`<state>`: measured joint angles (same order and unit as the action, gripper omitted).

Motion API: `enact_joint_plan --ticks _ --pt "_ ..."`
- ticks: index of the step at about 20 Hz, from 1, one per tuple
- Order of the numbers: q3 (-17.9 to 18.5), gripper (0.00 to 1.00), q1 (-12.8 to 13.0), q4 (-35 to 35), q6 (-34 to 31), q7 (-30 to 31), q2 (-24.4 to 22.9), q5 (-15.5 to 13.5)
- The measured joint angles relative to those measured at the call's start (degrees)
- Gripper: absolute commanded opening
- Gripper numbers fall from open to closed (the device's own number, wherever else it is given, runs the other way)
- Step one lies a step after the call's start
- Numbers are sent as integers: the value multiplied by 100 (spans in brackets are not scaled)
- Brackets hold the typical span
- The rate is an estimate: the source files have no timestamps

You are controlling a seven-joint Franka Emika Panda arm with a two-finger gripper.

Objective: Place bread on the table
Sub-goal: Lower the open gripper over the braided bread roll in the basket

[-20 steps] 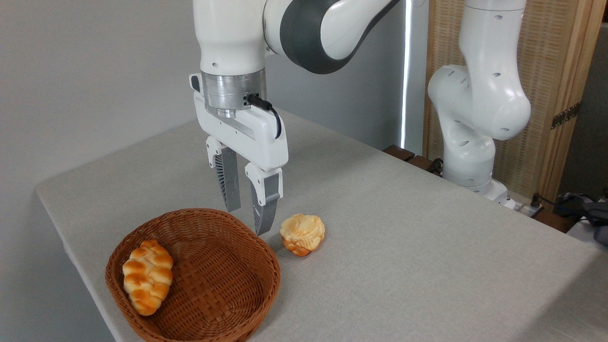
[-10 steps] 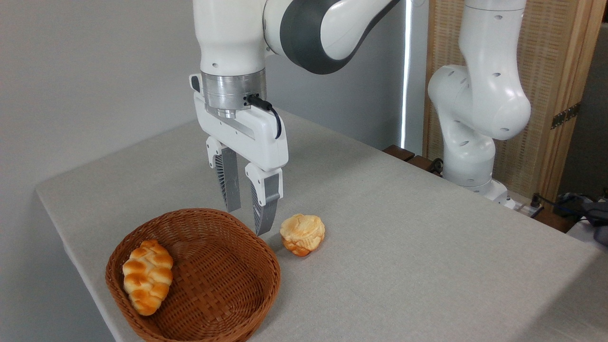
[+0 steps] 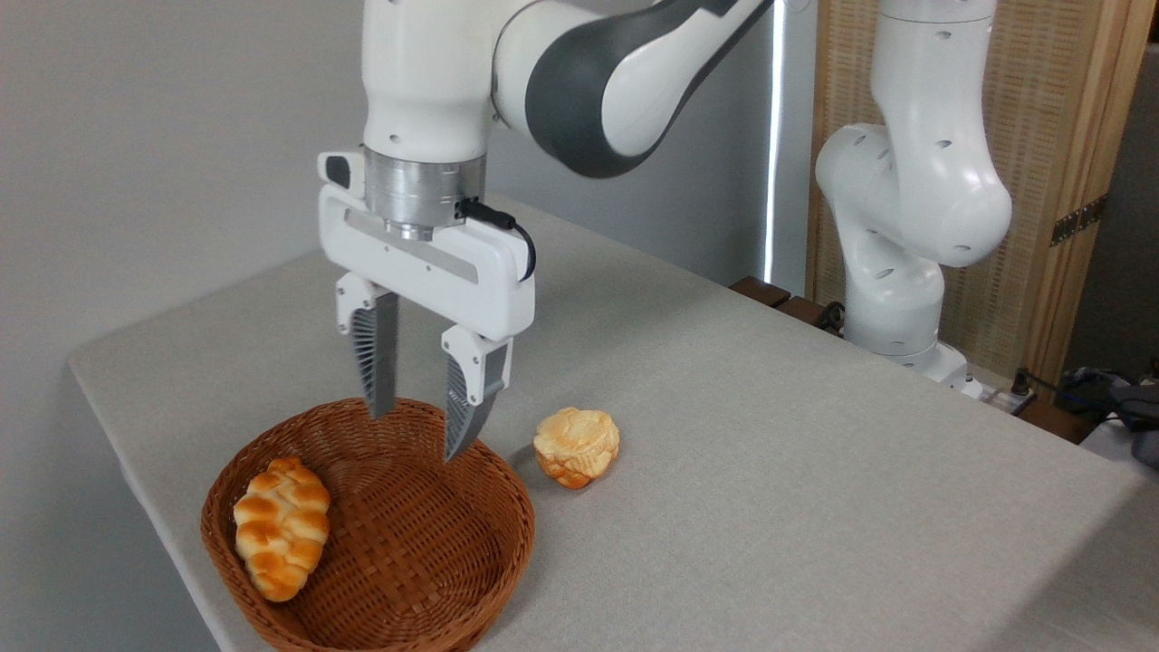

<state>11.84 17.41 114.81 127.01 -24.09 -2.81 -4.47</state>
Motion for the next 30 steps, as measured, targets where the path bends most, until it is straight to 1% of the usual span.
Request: enact_joint_plan --ticks 4,7,9,11,15,20,26,30 --pt "-17 100 21 0 580 1022 209 -242" --pt "-22 100 39 1 1010 1633 368 -619" --pt "-24 100 49 1 1280 1847 492 -885" --pt "-36 100 59 2 1460 1881 624 -1036" --pt "-120 100 89 2 1797 1952 859 -1100" --pt "-278 100 97 2 2352 1969 1126 -1340" --pt "-351 100 97 2 2551 1973 1278 -1363" --pt "-406 100 98 2 2860 2008 1374 -1369"
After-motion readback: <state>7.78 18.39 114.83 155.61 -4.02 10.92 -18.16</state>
